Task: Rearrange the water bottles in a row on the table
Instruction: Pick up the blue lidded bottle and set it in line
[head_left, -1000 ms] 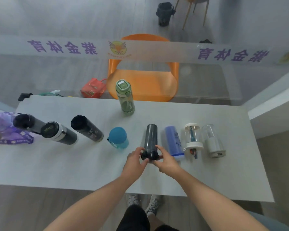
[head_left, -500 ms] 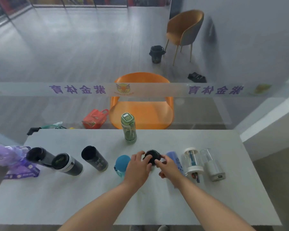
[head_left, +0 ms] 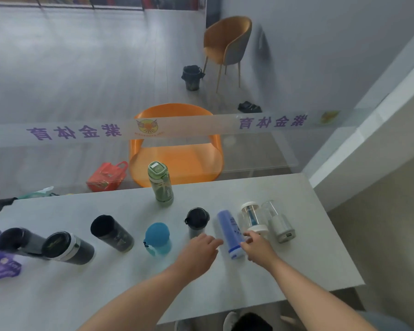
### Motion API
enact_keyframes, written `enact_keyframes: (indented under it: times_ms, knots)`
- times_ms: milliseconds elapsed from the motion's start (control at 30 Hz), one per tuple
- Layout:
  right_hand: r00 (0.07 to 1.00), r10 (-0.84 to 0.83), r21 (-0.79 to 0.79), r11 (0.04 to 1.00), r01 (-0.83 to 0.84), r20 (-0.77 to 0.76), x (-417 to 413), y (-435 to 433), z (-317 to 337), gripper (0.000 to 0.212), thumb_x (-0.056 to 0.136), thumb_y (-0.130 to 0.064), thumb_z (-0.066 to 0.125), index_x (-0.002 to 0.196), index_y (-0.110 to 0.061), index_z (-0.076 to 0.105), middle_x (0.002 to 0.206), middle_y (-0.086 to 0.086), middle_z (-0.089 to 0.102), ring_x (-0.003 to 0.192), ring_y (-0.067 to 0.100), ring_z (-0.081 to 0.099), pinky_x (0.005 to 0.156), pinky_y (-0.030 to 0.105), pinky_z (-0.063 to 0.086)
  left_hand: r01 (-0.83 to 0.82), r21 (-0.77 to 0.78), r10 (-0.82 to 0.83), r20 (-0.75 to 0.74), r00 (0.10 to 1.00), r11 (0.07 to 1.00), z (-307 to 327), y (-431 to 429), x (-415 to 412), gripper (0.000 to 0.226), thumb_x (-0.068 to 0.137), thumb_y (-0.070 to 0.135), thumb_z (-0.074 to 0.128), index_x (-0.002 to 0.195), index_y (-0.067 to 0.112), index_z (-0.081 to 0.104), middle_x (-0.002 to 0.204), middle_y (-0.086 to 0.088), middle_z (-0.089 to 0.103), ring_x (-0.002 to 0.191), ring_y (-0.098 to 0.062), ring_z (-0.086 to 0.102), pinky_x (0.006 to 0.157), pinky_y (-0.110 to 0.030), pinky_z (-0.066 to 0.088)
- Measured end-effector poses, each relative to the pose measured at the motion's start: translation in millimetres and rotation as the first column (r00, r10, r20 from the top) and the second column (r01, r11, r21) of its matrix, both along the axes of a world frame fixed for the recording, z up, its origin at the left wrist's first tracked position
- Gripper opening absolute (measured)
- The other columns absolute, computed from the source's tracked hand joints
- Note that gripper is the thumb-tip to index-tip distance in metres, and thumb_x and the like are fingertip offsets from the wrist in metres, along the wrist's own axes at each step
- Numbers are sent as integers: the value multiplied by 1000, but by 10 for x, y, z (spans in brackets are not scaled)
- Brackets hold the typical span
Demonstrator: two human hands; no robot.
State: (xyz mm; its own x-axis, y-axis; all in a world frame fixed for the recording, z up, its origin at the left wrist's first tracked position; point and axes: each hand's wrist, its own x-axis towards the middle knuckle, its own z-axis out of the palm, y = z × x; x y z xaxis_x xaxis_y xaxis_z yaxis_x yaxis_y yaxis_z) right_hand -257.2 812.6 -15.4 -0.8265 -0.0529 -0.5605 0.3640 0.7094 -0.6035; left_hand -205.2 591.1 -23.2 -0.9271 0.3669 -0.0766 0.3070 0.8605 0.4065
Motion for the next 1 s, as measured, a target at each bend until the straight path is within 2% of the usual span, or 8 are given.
enact_keyframes:
  times_ms: [167, 333, 433, 533, 633, 733, 867, 1000]
  knots:
    - [988, 152, 72, 986, -152, -2, 68, 251, -226, 45, 91, -16, 61, 135, -18, 55, 126, 3, 63, 102, 22, 65, 91, 35, 54, -162, -72, 176, 284, 943, 984, -240, 370, 85, 28, 100, 24, 42, 127, 27, 49, 106, -5, 64, 92, -27, 61, 81, -39, 51]
    - [950, 313, 94, 945, -313, 16, -77, 316, -576, 58, 91, -19, 62, 146, -25, 44, 146, 1, 50, 126, 20, 55, 102, 31, 46, -512, 47, 432, 476, 766, 857, -554, 731, 34, 38, 97, 23, 44, 133, 33, 43, 124, 6, 58, 100, -16, 60, 76, -28, 48]
    - [949, 314, 29, 949, -314, 24, -100, 331, -779, 60, 92, -16, 60, 146, -31, 37, 140, -1, 51, 110, 19, 60, 85, 30, 51, -656, 151, 483, 561, 673, 739, -714, 931, -14, 44, 94, 26, 56, 135, 31, 41, 128, 6, 55, 99, -13, 61, 80, -27, 48]
    - [960, 275, -31, 961, -274, 58, -109, 313, -938, 63, 91, -17, 62, 142, -37, 31, 125, -2, 56, 86, 18, 66, 70, 35, 60, -747, 197, 524, 601, 604, 635, -826, 1077, -41, 40, 90, 23, 61, 128, 29, 46, 119, 4, 60, 79, -9, 63, 66, -22, 49]
    - [968, 228, -94, 971, -219, 103, -179, 299, -923, 62, 91, -15, 65, 140, -36, 33, 120, -3, 53, 83, 17, 66, 61, 31, 61, -799, 206, 588, 579, 565, 565, -826, 1141, -45, 37, 90, 25, 63, 124, 28, 49, 119, 8, 59, 75, -7, 61, 63, -20, 45]
    - [956, 264, -113, 961, -251, 130, -294, 338, -747, 60, 89, -19, 66, 138, -35, 35, 122, 3, 52, 84, 18, 64, 55, 23, 54, -825, 188, 648, 536, 541, 533, -695, 1158, -56, 33, 89, 29, 65, 119, 30, 50, 115, 9, 59, 76, -7, 60, 67, -23, 48]
    - [926, 342, -201, 930, -309, 160, -486, 447, -402, 51, 88, -20, 63, 134, -28, 42, 102, 15, 67, 58, 19, 64, 55, 30, 54, -823, 242, 704, 430, 566, 514, -375, 1217, -57, 34, 88, 32, 67, 117, 32, 49, 107, 6, 57, 78, -8, 60, 69, -16, 47]
    - [904, 410, -269, 890, -367, 124, -686, 466, -54, 43, 90, -27, 66, 128, -31, 46, 95, 10, 67, 59, 18, 65, 57, 30, 55, -804, 325, 745, 314, 589, 498, -156, 1210, -123, 34, 87, 33, 68, 115, 38, 49, 102, 8, 59, 82, -4, 59, 72, -21, 51]
